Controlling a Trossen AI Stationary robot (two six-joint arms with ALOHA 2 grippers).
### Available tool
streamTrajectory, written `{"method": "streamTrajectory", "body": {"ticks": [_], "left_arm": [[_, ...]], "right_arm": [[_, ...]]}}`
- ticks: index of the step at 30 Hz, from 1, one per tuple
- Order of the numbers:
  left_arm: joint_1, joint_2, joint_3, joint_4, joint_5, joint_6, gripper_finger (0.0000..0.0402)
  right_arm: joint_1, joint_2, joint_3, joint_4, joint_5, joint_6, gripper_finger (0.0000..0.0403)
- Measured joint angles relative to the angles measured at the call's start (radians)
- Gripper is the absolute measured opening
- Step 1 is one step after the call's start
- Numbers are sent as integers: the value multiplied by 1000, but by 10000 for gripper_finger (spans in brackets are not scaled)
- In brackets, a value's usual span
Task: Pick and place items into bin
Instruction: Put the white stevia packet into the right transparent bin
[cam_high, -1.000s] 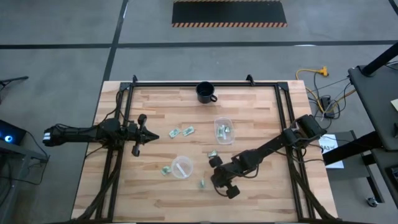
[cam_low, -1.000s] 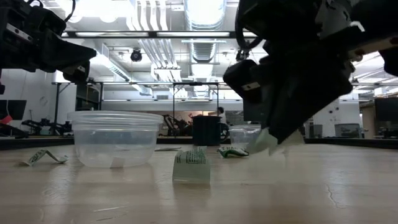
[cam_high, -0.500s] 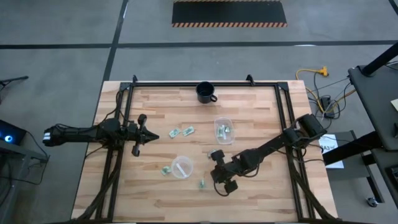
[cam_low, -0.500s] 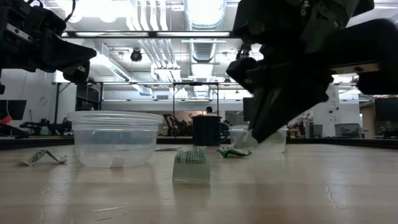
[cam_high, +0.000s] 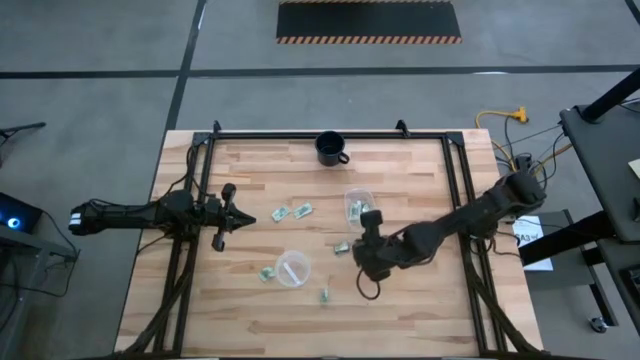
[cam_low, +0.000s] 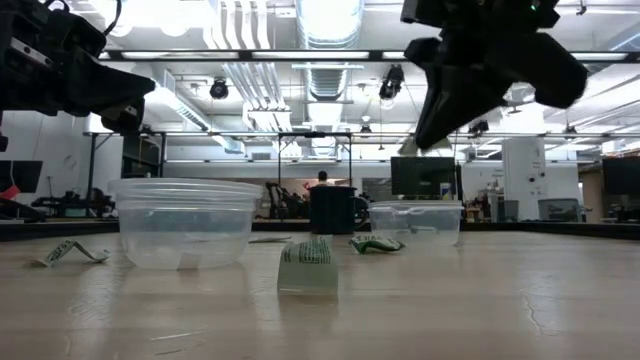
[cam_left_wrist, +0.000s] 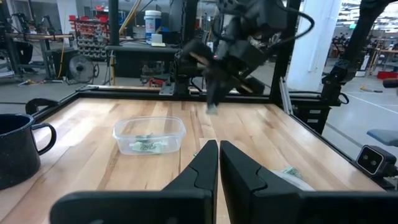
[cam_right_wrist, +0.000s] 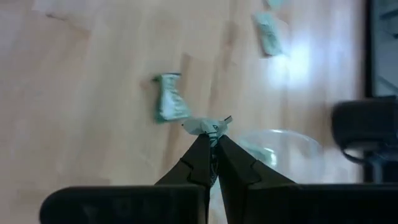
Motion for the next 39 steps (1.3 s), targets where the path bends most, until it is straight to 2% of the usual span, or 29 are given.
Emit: {"method": "streamTrajectory", "body": {"ticks": [9, 27, 39], "left_arm": [[0, 2, 0, 0, 0, 0, 0], [0, 2, 0, 0, 1, 0, 0], [0, 2, 0, 0, 1, 0, 0]], "right_arm": [[-68, -44, -5, -81, 45, -43, 7], [-271, -39, -18, -89, 27, -172, 7], [-298, -39, -18, -80, 15, -184, 9]]}}
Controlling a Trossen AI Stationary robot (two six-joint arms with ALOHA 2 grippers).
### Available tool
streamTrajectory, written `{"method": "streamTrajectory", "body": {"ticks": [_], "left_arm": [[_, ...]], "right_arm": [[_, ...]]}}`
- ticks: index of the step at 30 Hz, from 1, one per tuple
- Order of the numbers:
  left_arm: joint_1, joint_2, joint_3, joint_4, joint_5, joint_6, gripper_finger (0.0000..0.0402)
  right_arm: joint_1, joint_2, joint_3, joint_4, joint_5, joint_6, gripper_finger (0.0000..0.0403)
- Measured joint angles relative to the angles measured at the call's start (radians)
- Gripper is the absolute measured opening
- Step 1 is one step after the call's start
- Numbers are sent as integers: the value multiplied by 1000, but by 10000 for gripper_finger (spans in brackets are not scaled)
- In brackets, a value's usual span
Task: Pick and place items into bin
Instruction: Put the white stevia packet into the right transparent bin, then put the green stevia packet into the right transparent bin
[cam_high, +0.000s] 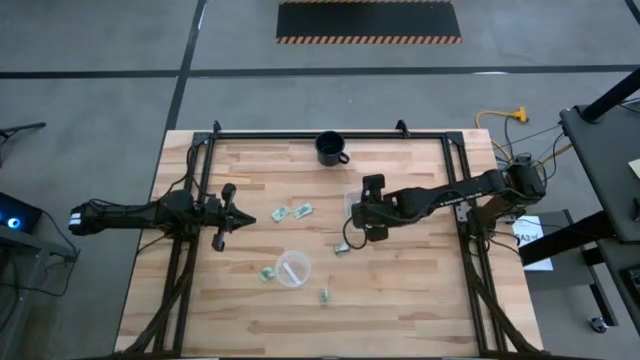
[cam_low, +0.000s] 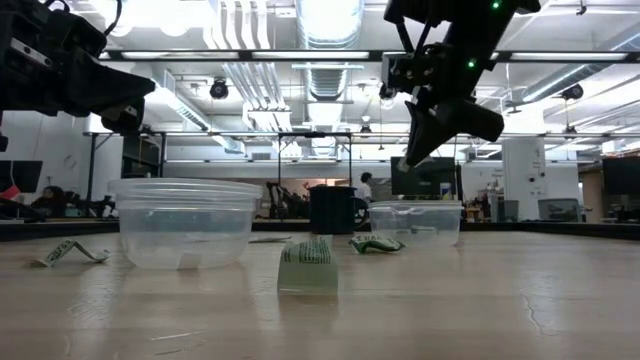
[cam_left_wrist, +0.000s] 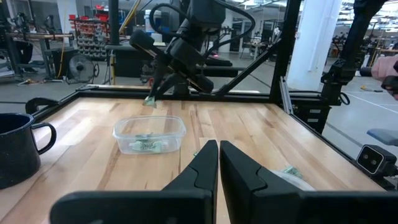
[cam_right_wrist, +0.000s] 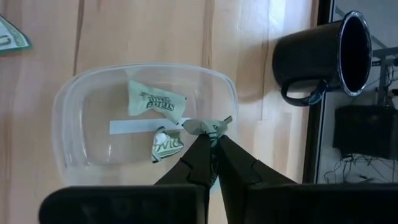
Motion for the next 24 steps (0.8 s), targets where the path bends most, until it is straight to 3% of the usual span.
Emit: {"method": "streamTrajectory", "body": {"ticks": [24], "left_arm": [[0, 0, 0, 0, 0, 0, 0]], "right_arm": [[-6, 0, 0, 6, 3, 19, 113]]}}
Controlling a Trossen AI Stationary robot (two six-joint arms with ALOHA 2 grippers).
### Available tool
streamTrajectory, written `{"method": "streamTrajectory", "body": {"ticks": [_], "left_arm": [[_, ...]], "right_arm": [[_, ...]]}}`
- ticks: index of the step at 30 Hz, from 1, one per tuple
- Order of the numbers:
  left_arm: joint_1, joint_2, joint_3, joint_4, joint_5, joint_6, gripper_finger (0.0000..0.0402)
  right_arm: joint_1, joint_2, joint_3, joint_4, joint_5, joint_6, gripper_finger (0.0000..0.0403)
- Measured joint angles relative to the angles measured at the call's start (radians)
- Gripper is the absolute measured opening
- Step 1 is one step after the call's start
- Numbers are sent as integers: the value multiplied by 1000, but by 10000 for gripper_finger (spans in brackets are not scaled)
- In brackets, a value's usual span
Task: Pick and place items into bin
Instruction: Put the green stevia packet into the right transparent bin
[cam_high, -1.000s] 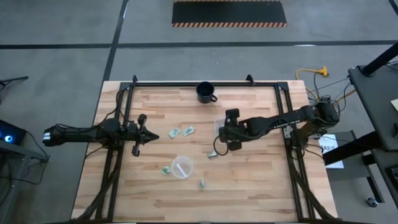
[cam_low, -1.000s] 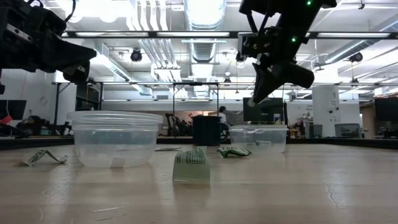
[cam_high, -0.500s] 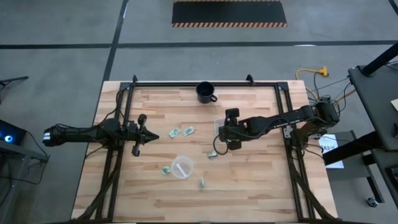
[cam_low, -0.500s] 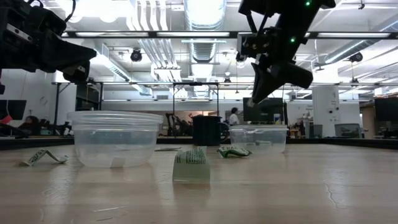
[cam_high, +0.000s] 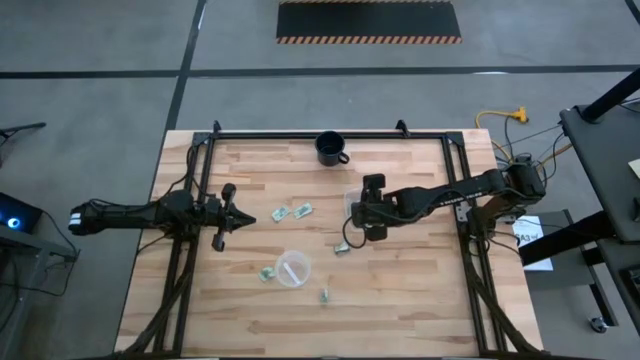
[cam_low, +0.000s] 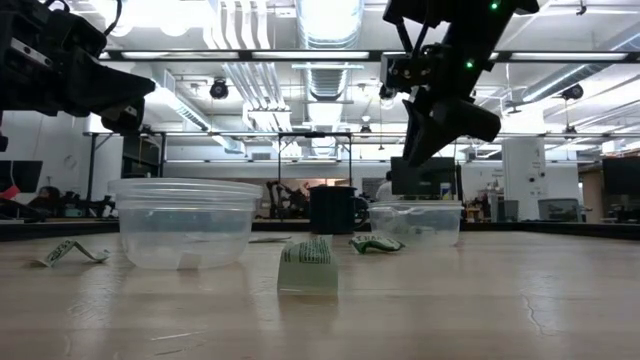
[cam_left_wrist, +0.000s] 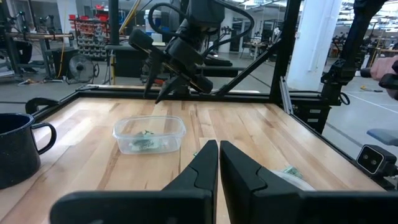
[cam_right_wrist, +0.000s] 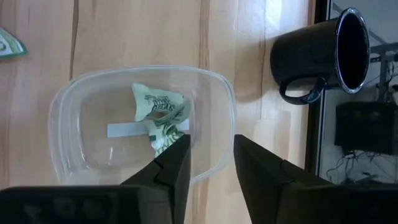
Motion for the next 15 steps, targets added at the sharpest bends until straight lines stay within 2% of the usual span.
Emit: {"method": "streamTrajectory", "body": {"ticks": [15], "left_arm": [[0, 0, 0, 0, 0, 0, 0]], "right_arm": [[1, 0, 0, 21, -1, 53, 177]]}}
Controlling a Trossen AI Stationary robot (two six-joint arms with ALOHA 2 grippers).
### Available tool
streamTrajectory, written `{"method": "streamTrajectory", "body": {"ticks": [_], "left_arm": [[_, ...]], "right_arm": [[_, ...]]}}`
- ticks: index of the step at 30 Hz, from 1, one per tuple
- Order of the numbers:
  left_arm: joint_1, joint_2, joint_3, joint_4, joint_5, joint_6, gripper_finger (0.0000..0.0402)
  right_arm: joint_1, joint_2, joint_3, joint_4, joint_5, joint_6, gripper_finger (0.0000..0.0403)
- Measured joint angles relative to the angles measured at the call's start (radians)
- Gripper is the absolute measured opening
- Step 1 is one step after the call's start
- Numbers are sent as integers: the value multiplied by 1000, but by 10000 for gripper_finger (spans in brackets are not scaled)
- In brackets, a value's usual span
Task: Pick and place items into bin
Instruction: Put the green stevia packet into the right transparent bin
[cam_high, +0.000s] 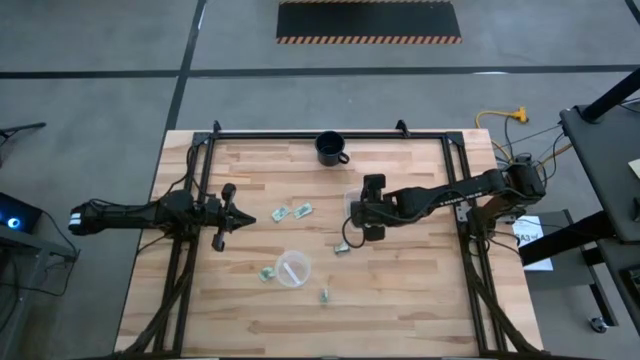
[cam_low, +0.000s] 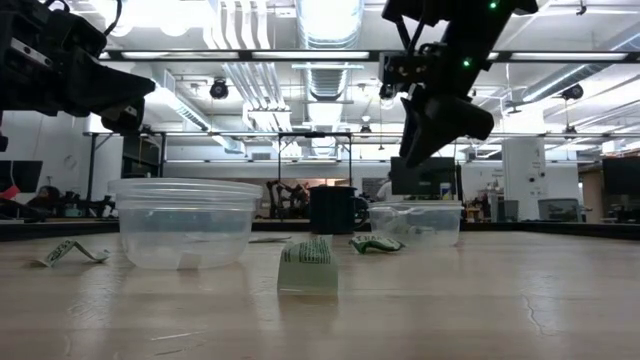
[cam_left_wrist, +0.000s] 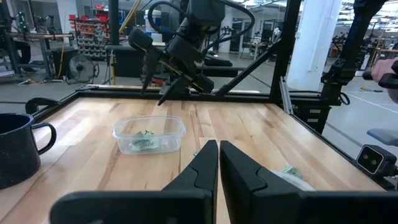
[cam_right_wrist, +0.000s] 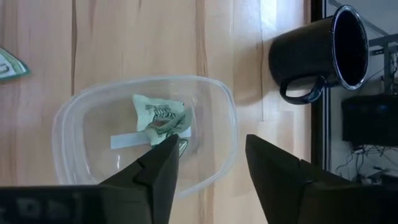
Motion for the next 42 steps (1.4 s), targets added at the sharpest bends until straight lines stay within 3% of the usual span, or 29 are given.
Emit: {"method": "streamTrajectory", "body": {"ticks": [6, 14, 26, 34, 42], "left_arm": [[0, 0, 0, 0, 0, 0, 0], [0, 0, 0, 0, 0, 0, 0], [0, 0, 0, 0, 0, 0, 0], [0, 0, 0, 0, 0, 0, 0], [0, 0, 0, 1, 0, 0, 0]], "right_arm": [[2, 0, 0, 6, -7, 21, 189], [2, 0, 0, 51, -297, 2, 189], [2, 0, 19, 152, -516, -1, 189], [2, 3, 18, 189, -526, -1, 190], [10, 85, 19, 243, -577, -21, 190]]}}
